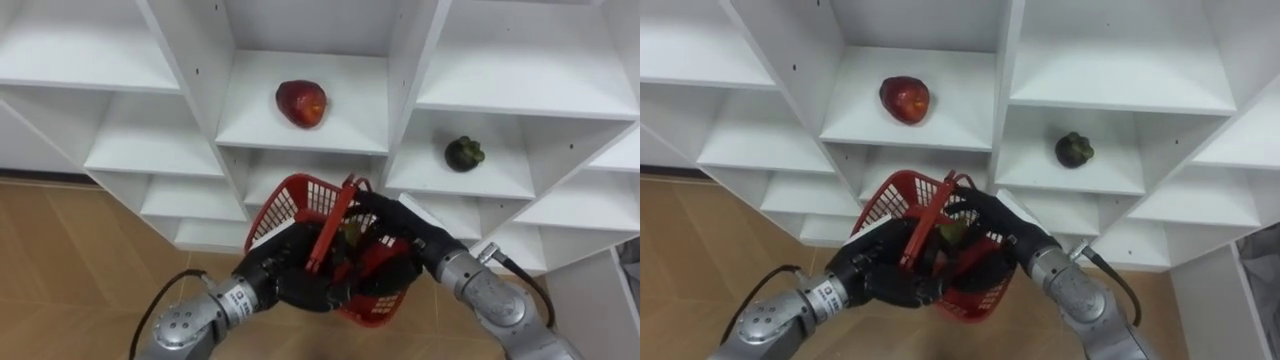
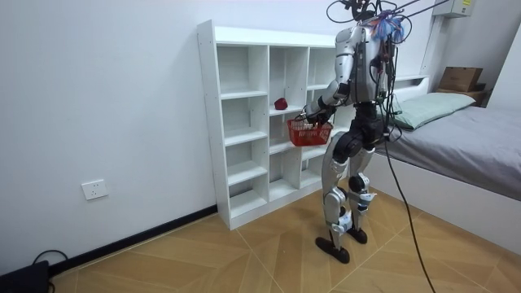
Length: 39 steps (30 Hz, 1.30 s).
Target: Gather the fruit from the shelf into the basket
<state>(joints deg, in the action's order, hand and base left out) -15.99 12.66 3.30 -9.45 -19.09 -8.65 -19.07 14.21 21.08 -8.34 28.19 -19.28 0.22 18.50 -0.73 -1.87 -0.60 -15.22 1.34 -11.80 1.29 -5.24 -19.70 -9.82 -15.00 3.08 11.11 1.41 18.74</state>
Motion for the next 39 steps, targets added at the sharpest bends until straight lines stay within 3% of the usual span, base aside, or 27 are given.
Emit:
perform_joint_trajectory(
  ticks=[3, 26, 35, 39],
  points=[
    [0.0, 0.0, 0.0, 0.0, 0.0, 0.0, 0.0, 0.00, -0.04, 0.0, 0.0, 0.0, 0.3, 0.0, 0.0, 1.00, 0.06, 0.0, -0.28, -0.2, 0.01, 0.0, 0.00, 0.0, 0.0, 0.0, -0.2, -0.01, 0.0, 0.00, 0.0, 0.00],
    [0.0, -1.2, -0.4, -1.6, 1.7, -0.6, 0.0, 0.00, 0.53, -1.1, 0.0, -0.1, 1.3, -0.1, -0.1, 1.00, -0.03, 0.0, -0.32, 0.3, 0.02, 0.0, -0.01, -0.1, 0.8, -0.1, 0.2, -0.12, 0.0, -0.02, -0.5, 0.00],
    [0.1, -1.2, -1.2, 0.6, 2.6, -0.7, -0.1, 0.00, 0.53, -2.6, 0.0, -6.0, 1.2, 0.7, -4.8, 1.00, -0.94, -0.4, -0.41, 3.1, -0.13, 0.0, -0.02, -0.5, 2.3, -0.2, 2.5, -0.25, -0.3, -0.25, -1.5, -0.01],
    [0.1, -1.1, -2.8, 0.6, 3.0, -0.7, -0.7, 0.00, 0.53, -2.9, -0.4, -9.3, 1.2, 1.9, -9.7, 1.00, -1.55, -0.4, -0.37, 4.5, -0.13, 0.0, -0.02, -0.5, 3.0, -0.2, 4.0, -0.31, -0.2, -0.27, -2.3, 0.00]
  ],
)
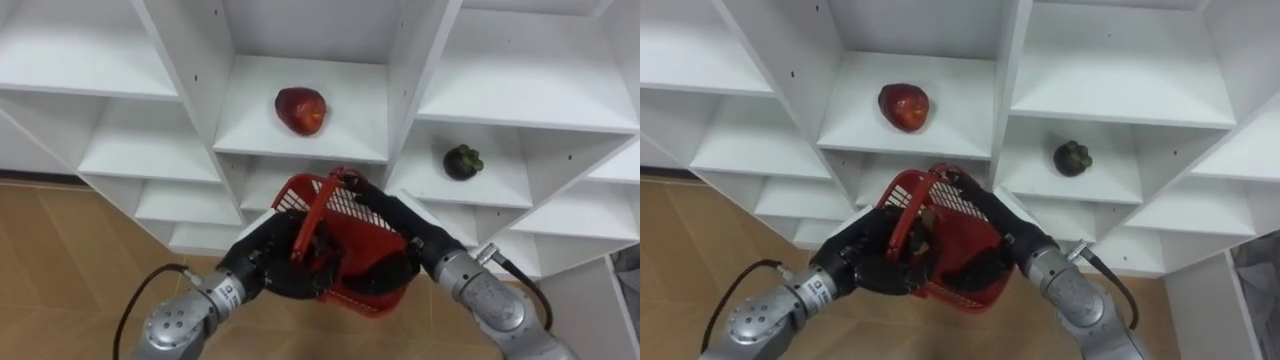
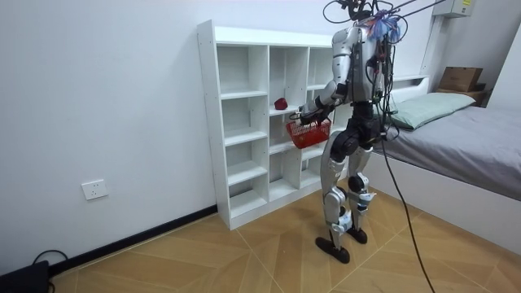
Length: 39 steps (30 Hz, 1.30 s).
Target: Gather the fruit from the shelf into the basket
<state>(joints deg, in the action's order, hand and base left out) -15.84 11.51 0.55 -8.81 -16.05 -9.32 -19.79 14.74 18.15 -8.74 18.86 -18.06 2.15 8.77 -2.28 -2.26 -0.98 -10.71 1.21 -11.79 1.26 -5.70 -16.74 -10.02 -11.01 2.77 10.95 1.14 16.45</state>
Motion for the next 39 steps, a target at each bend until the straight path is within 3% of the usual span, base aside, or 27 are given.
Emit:
perform_joint_trajectory(
  ticks=[7, 11, 17, 22, 31, 39],
  points=[
    [-0.1, 1.4, -2.3, 0.0, 0.7, 0.1, -0.4, 0.00, -0.04, 0.0, -0.4, -3.6, -3.5, 1.0, -1.1, 1.00, -0.71, -0.5, 0.18, 1.1, 0.07, 0.0, 0.00, -0.2, 0.4, 0.0, 1.1, -0.12, -0.2, 0.00, -0.5, -0.01],
    [-0.1, 2.0, -3.2, 0.0, 1.8, 0.2, -0.6, 0.00, -0.36, -0.2, -0.4, -5.0, -5.8, 1.1, -1.1, 1.00, -1.59, -1.3, 0.57, 1.5, 0.15, 0.0, -0.03, -0.1, 0.3, 0.1, 1.7, -0.70, -0.5, 0.00, -0.8, 0.02],
    [0.3, 2.5, -3.5, 0.0, 5.7, 0.2, -1.6, 0.00, -0.51, -1.1, -0.4, -8.7, -10.1, 1.1, -2.1, 1.00, -2.07, -1.4, 0.33, 1.2, 0.12, 0.0, -0.06, 0.6, 0.0, 0.1, 2.2, -0.78, 0.2, 0.02, -1.0, 0.08],
    [0.4, 2.8, -3.5, 1.9, 5.7, 0.7, -2.0, 0.00, -0.56, -2.5, -0.4, -11.4, -13.6, 0.8, -2.2, 1.00, -2.21, -2.8, 0.20, 0.2, 0.12, -0.2, -0.26, 1.3, -0.9, 0.1, 2.0, -0.96, 0.6, 0.10, -1.2, 0.07],
    [-0.2, 5.4, -3.1, 4.2, 5.7, 0.8, -3.8, 0.00, -0.57, -4.6, -0.3, -12.7, -19.3, 0.2, -2.2, 1.00, -2.50, -2.9, 0.04, -0.8, 0.12, -0.2, -0.28, 2.9, -1.4, 0.1, 2.0, -0.87, 1.8, 0.13, -1.5, 0.08],
    [-0.2, 2.7, -1.7, 2.9, 7.8, 0.8, -3.6, 0.00, -1.37, -5.5, -0.4, -13.7, -21.7, -0.2, -2.7, 1.00, -2.79, -2.8, -0.03, -1.0, 0.09, -0.4, -0.37, 2.9, -1.7, 0.2, 2.0, -1.00, 1.9, 0.24, -1.5, 0.00]
  ],
)
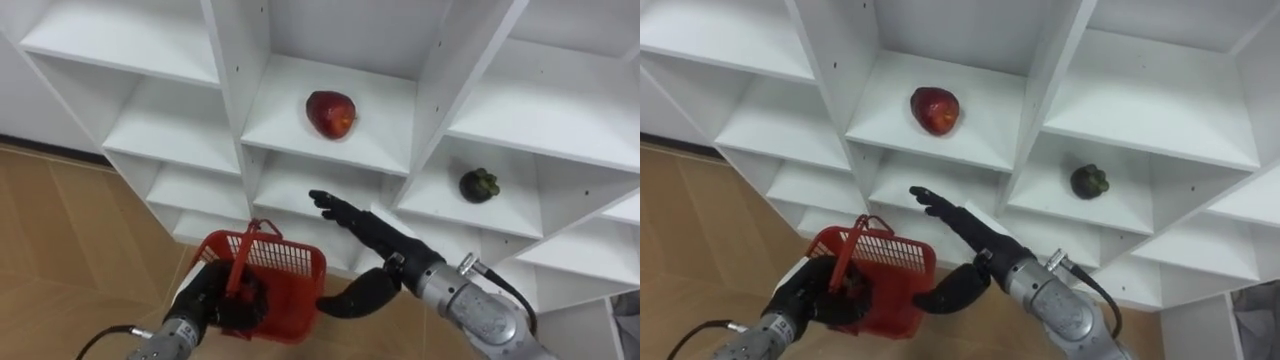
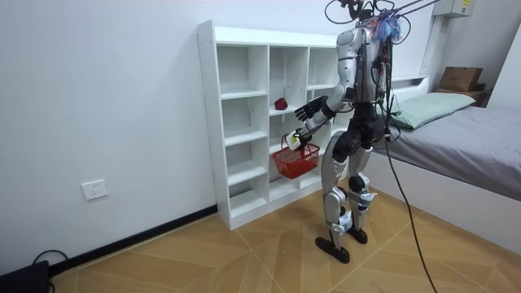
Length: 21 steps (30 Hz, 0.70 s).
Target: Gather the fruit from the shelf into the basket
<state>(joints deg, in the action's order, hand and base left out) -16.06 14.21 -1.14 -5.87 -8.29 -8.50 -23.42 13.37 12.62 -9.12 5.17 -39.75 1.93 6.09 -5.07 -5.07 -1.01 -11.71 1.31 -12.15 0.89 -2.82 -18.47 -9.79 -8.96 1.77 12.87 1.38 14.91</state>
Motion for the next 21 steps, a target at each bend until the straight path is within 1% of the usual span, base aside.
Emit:
perform_joint_trajectory(
  ticks=[2, 5, 10, 11, 15, 19, 21],
  points=[
    [0.0, -1.2, 0.1, -1.6, 0.6, -0.3, 0.0, 0.00, -0.33, -0.1, 0.0, 0.0, -0.9, 0.0, 0.0, 1.00, -0.20, 0.0, -0.04, 0.2, -0.05, 0.0, 0.00, -0.1, 0.1, 0.0, 0.2, 0.02, -0.1, 0.00, 0.0, 0.00],
    [0.1, -3.6, 0.2, -3.9, 0.8, -0.3, 0.8, 0.00, -1.38, -1.2, -0.2, 0.0, -2.4, -0.2, 0.0, 1.00, -0.68, 0.0, -0.03, 0.3, -0.08, 0.0, 0.00, -0.1, 0.1, 0.0, 0.3, 0.02, -0.1, 0.00, -0.1, 0.00],
    [0.4, -8.8, 1.0, -6.5, 4.2, -0.4, 4.7, 0.00, -1.50, -1.8, -0.2, 0.1, -4.2, -0.2, -0.4, 1.00, -0.93, -0.1, -0.04, 0.3, -0.13, 0.0, 0.00, -0.2, 0.2, 0.0, 0.3, -0.08, -0.1, 0.00, -0.2, 0.00],
    [0.5, -9.3, 1.1, -6.6, 4.6, -0.4, 4.8, 0.00, -1.52, -1.9, -0.2, 0.1, -4.2, -0.2, -0.5, 1.00, -0.96, -0.1, -0.02, 0.3, -0.12, 0.0, -0.01, -0.2, 0.2, 0.0, 0.3, -0.11, -0.1, 0.00, -0.2, 0.00],
    [0.7, -11.9, 2.4, -8.1, 5.3, -1.5, 4.9, 0.00, -2.35, -3.0, -0.2, 0.1, -4.3, -0.2, -1.0, 1.00, -1.26, 0.0, 0.00, 0.3, -0.06, 0.0, -0.02, -0.2, 0.2, 0.0, 0.3, -0.15, -0.2, 0.02, -0.2, 0.00],
    [0.9, -13.7, 2.5, -9.0, 5.3, -1.6, 5.2, 0.00, -2.60, -3.7, -0.2, 0.1, -4.6, -0.2, -3.3, 1.00, -1.68, -0.1, 0.01, 0.3, 0.00, 0.0, -0.02, -0.1, 0.2, 0.0, 0.3, -0.14, -0.1, 0.03, -0.2, 0.00],
    [0.9, -14.3, 3.0, -8.9, 5.3, -1.6, 5.2, 0.00, -2.61, -3.6, -0.2, 0.1, -5.4, -0.3, -3.4, 1.00, -1.68, -0.1, 0.01, 0.4, 0.05, 0.0, -0.02, -0.1, 0.2, 0.0, 0.4, -0.12, -0.1, 0.03, -0.1, 0.00]
  ],
)
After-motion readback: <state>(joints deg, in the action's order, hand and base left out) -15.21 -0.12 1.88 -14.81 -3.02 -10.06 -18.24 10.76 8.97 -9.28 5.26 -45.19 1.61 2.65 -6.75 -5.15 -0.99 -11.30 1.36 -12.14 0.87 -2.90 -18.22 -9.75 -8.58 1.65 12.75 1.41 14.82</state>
